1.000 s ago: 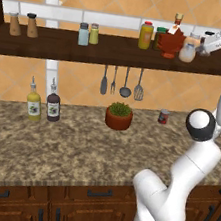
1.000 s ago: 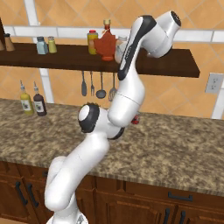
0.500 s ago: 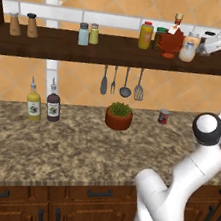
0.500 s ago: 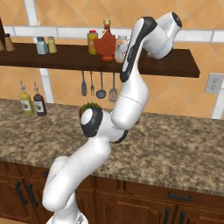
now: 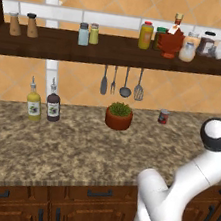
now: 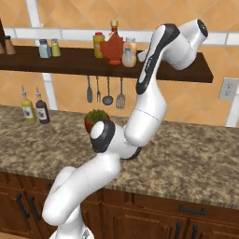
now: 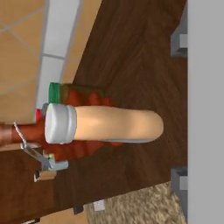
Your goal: Put the shaker and condiment bottle from the counter next to their counterparts in the cabinet.
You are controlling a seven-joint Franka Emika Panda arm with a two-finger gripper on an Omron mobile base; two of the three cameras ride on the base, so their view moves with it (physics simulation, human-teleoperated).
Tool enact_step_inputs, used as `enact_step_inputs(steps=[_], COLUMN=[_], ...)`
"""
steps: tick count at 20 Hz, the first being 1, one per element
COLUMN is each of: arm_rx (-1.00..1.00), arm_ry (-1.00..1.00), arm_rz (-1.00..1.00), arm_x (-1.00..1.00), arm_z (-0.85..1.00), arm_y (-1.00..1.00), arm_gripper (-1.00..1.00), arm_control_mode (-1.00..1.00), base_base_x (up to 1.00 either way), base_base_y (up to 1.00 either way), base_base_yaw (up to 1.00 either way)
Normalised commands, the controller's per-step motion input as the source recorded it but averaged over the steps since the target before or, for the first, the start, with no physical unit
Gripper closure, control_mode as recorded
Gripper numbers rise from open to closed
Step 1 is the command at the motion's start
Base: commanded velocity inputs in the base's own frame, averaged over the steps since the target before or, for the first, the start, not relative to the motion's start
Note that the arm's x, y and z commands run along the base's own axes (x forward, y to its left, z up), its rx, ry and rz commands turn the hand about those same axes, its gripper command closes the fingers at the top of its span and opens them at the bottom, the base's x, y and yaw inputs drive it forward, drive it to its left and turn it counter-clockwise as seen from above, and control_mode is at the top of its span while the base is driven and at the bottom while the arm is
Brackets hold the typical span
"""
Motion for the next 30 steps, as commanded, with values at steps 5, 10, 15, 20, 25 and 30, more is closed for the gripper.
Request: enact_step_inputs(steps=[5, 10, 15, 20, 25, 30], arm_rx=[0.01, 0.01, 0.01, 0.18, 0.32, 0.32], arm_ry=[-0.1, -0.18, -0.18, -0.14, -0.1, -0.1], arm_rz=[0.0, -0.1, -0.26, -0.35, -0.31, -0.27], arm_x=[-0.86, -1.0, -1.0, -1.0, -1.0, -1.0], arm_z=[0.01, -0.18, -0.26, -0.05, 0.0, 0.0], arm_y=[-0.5, 0.0, 0.01, -0.17, -0.4, -0.55], arm_gripper=[-1.0, -1.0, -1.0, -1.0, -1.0, -1.0], arm_control_mode=[-1.0, -1.0, -1.0, -1.0, -1.0, -1.0], base_base_x=[0.0, 0.0, 0.0, 0.0, 0.0, 0.0], base_base_y=[0.0, 0.0, 0.0, 0.0, 0.0, 0.0], base_base_yaw=[0.0, 0.0, 0.0, 0.0, 0.0, 0.0])
